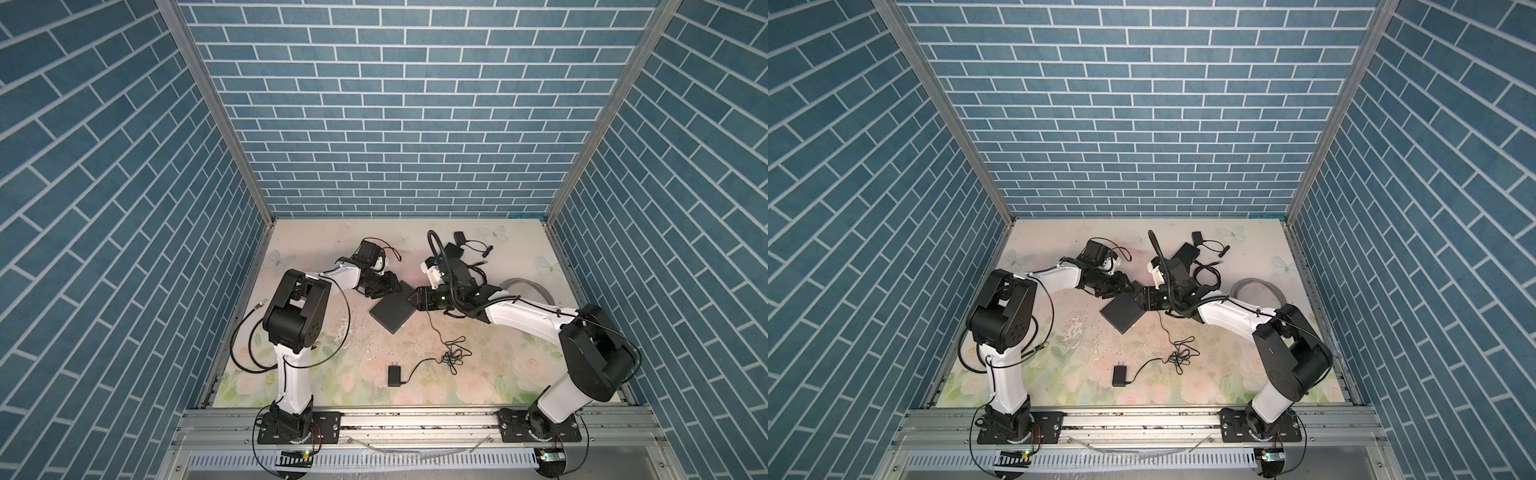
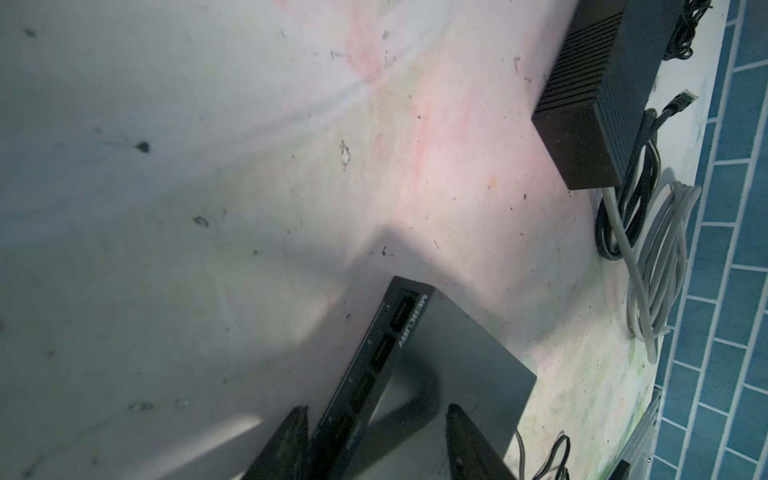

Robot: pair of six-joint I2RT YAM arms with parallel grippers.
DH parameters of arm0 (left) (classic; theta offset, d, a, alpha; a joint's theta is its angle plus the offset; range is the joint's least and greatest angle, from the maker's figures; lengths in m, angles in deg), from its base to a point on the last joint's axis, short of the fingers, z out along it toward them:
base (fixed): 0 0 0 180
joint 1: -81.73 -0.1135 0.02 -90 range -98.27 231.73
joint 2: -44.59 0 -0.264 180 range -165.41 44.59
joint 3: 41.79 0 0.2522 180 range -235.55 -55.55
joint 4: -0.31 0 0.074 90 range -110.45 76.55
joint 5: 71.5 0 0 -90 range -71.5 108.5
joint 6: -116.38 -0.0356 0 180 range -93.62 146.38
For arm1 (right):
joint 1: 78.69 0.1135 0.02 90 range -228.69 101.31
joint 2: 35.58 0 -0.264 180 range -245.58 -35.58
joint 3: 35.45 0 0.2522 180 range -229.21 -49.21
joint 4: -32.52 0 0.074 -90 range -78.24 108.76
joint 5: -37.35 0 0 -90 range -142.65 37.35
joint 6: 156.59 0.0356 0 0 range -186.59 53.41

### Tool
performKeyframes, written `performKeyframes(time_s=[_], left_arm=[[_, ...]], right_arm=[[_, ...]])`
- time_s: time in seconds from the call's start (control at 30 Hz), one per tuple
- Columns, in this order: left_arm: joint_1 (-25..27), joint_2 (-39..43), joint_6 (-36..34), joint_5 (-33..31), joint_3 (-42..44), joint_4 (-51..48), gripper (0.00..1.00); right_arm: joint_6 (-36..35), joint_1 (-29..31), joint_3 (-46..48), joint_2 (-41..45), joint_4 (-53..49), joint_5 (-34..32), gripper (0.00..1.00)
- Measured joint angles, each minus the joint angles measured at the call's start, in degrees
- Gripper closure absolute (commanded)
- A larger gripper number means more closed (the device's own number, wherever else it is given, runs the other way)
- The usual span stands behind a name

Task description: Insert the plug into the switch port

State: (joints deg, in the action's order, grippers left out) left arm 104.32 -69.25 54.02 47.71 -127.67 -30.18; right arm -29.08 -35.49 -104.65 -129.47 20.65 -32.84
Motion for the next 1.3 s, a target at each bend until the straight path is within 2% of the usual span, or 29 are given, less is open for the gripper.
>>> performKeyframes(time_s=[0.17,0.5,0.8,1.0,1.3], left_arm=[[0.0,1.2,0.33,-2.05,1.18,-0.04,0.45],[0.0,2.62,1.07,-4.57,2.45,-0.44,0.45],[0.02,2.62,1.07,-4.92,2.4,-0.57,0.45],[0.11,2.62,1.03,-4.87,2.4,-0.7,0.45],[0.31,5.92,3.45,-4.44,7.39,1.11,0.48]], right_arm=[[7.43,1.51,0.09,-3.76,1.03,-0.68,0.3],[15.1,1.7,0.09,-6.29,3.96,-1.55,0.25],[16.72,1.7,3.13,-4.46,3.61,-3.65,0.2],[16.74,1.7,2.69,-8.5,6.84,-4.17,0.18],[15.98,0.81,-6.16,-15.65,7.28,-5.49,0.19]])
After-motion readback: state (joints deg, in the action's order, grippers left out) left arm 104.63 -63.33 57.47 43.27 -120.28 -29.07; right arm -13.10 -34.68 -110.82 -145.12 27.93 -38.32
